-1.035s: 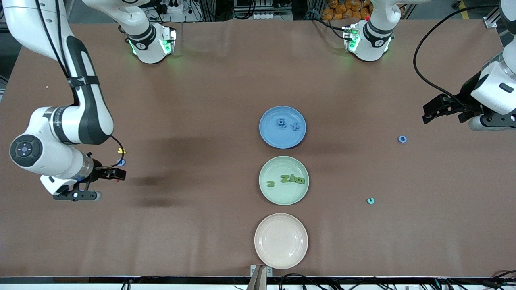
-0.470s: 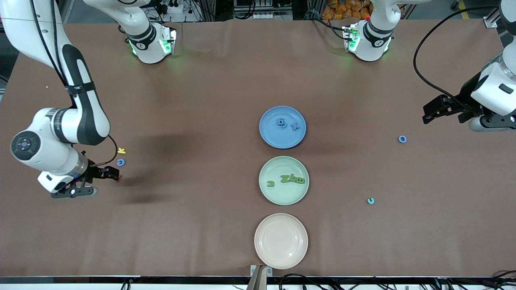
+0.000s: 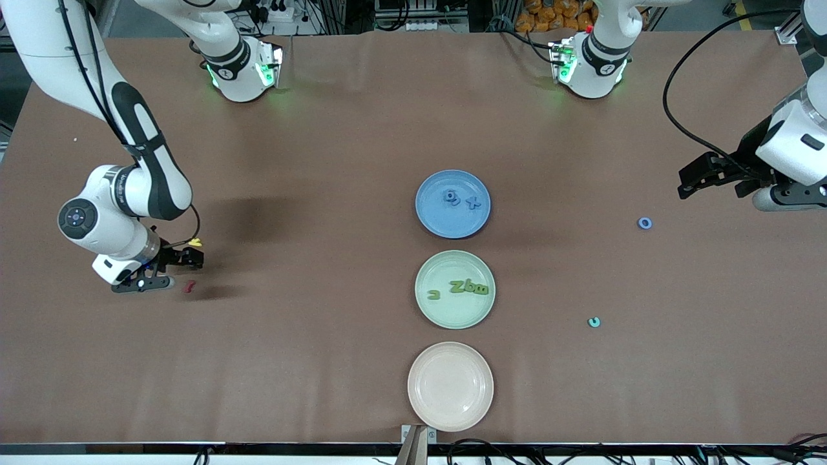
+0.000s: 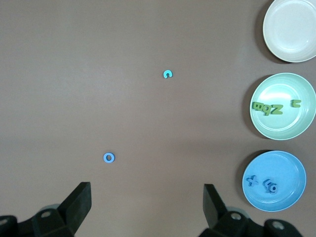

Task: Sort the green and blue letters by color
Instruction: 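Lower the open right gripper around the blue c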

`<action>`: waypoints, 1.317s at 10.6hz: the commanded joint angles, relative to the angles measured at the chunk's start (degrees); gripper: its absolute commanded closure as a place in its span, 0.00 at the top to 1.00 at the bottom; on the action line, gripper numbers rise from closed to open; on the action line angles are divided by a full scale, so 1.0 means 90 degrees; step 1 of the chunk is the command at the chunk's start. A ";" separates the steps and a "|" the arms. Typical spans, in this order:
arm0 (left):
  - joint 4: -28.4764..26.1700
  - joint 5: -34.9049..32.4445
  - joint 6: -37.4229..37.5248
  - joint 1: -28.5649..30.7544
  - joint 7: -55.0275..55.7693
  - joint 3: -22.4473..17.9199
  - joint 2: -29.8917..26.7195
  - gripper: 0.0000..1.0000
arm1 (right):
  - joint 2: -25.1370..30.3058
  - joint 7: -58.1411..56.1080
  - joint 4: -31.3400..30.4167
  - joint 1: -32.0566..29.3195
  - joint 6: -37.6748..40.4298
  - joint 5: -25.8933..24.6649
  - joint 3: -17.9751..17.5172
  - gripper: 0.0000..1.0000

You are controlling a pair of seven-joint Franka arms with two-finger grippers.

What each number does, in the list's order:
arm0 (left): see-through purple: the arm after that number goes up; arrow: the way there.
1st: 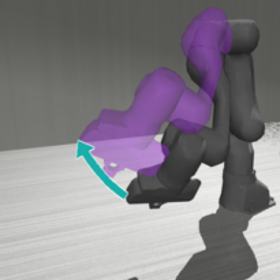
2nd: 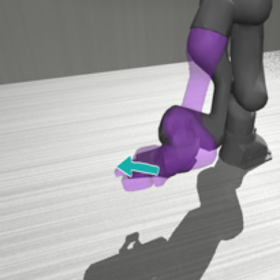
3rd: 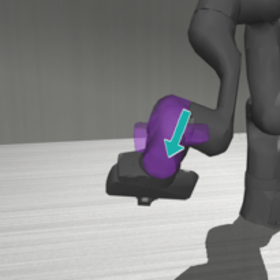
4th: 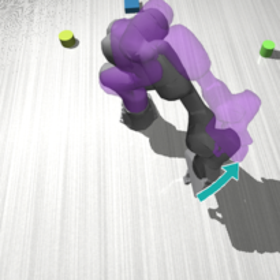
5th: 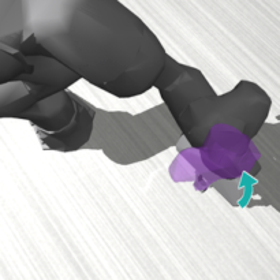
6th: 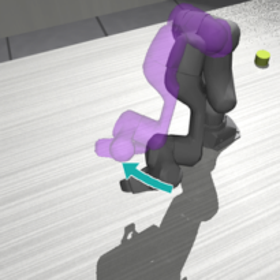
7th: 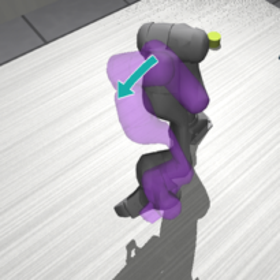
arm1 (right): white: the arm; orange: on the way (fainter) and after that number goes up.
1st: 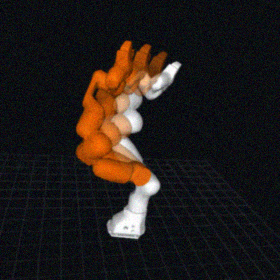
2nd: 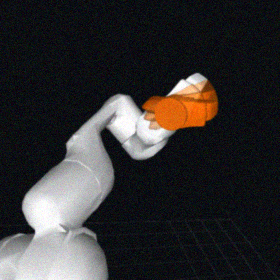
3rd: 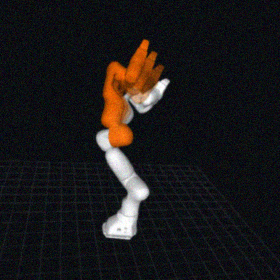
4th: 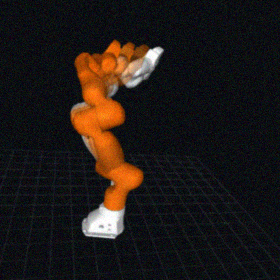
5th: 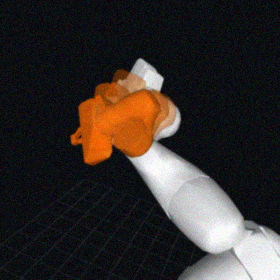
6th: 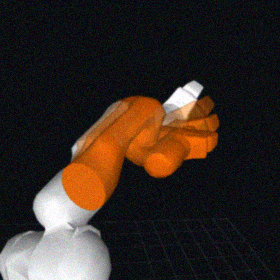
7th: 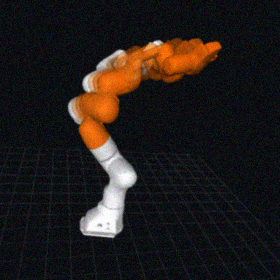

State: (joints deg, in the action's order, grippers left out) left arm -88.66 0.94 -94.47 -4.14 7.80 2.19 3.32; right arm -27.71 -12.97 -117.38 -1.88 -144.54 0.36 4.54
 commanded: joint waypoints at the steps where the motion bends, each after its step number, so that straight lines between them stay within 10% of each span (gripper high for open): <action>1: 0.0134 0.0130 0.0106 0.0040 -0.0183 -0.0009 0.0041 1.00 | 0.0169 -0.0063 -0.0298 -0.0163 -0.0083 -0.0010 -0.0163 1.00; 14: 0.0124 0.0110 0.0106 0.0040 -0.0183 -0.0009 0.0080 1.00 | -0.0202 0.0015 -0.0357 -0.0114 -0.0542 0.0175 -0.0163 0.63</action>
State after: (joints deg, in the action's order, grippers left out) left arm -88.63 0.94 -94.47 -4.14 7.80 2.18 3.52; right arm -29.54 -12.91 -120.05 -2.05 -148.35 1.05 4.03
